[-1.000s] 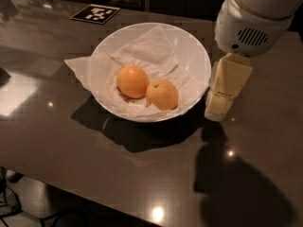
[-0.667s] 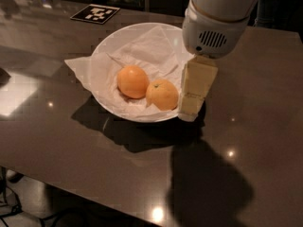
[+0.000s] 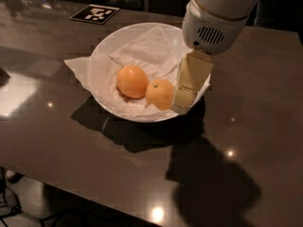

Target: Pick orange from white bowl

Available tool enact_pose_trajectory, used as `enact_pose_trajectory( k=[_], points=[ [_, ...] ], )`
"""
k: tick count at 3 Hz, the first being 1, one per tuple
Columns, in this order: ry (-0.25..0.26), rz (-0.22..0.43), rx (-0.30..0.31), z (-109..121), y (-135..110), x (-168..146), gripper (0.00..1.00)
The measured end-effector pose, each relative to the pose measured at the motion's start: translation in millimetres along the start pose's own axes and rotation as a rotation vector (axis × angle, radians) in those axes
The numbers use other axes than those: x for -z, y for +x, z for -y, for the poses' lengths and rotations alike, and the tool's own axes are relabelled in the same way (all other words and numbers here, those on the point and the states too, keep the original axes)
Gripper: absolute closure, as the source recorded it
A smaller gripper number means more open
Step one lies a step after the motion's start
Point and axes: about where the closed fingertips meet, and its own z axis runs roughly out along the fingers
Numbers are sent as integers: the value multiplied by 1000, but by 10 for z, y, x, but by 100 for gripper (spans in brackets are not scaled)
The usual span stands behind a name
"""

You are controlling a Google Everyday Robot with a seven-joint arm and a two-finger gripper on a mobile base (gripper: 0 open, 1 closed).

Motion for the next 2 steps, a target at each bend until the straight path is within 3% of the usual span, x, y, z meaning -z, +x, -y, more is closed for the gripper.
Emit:
enact_pose_trajectory(
  k=[2],
  points=[
    [-91,10,-209,192,-135,-328,0]
  ],
)
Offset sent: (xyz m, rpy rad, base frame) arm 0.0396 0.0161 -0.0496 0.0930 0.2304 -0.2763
